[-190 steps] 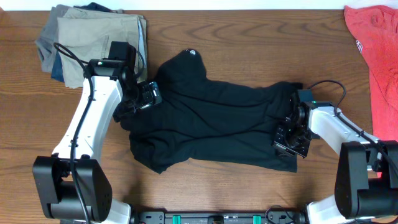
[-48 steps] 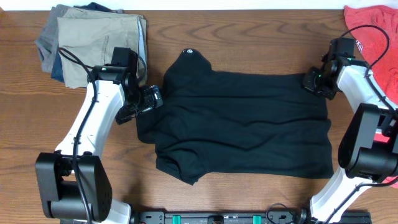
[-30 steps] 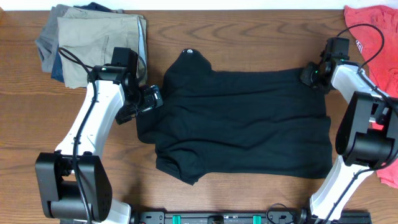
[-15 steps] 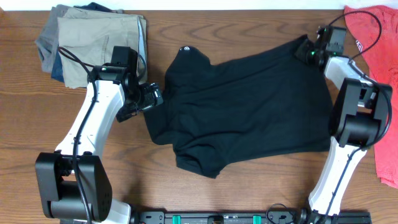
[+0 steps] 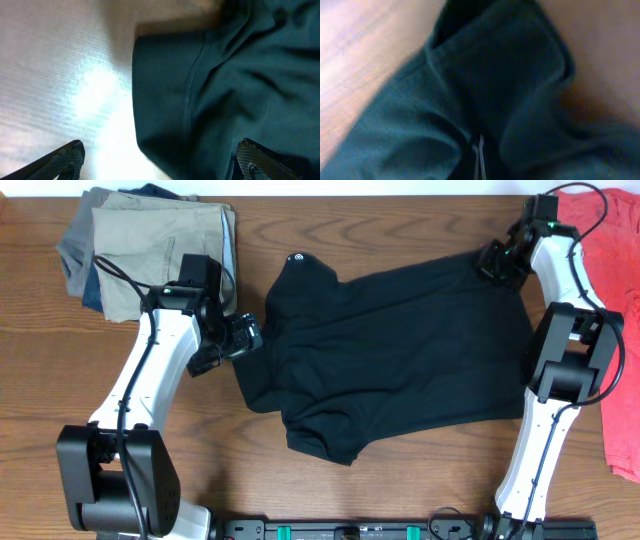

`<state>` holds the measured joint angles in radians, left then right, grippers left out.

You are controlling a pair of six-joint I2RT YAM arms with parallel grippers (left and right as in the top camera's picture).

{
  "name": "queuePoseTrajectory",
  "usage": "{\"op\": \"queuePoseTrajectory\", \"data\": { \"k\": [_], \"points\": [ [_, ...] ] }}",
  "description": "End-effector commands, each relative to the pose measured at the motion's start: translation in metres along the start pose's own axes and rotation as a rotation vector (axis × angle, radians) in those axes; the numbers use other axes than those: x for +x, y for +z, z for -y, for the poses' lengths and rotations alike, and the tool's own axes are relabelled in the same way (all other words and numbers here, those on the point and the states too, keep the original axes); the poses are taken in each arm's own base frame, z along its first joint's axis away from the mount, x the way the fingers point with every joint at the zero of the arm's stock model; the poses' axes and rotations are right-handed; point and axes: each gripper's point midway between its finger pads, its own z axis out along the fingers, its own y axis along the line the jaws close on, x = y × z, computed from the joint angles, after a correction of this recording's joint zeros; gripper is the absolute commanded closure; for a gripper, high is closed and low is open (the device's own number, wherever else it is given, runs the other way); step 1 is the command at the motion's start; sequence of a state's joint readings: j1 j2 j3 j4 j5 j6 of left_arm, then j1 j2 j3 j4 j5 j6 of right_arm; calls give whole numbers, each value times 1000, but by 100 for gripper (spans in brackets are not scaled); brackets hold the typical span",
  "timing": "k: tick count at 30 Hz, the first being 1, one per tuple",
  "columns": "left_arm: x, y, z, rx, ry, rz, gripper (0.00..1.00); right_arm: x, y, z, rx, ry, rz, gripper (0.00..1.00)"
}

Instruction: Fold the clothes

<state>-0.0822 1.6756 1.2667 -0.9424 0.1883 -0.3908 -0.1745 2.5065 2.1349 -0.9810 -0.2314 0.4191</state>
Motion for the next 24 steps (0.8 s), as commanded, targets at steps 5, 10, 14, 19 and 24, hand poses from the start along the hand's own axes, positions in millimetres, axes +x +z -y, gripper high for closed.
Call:
{"op": "queuePoseTrajectory", "data": {
  "k": [5, 10, 14, 19, 24],
  "points": [
    [19, -7, -5, -13, 8, -57, 2, 6, -88, 0, 41, -9, 25, 67],
    [26, -34, -5, 10, 15, -10, 2, 21, -149, -9, 29, -50, 58, 1],
    [38, -60, -7, 28, 21, 27, 2, 37, -189, -10, 38, -52, 76, 1],
    [65, -85, -16, 25, 20, 21, 2, 59, -230, 0, 93, -50, 97, 1],
    [89, -105, -25, 26, 22, 24, 2, 84, -267, 8, 131, -53, 106, 1]
  ]
}}
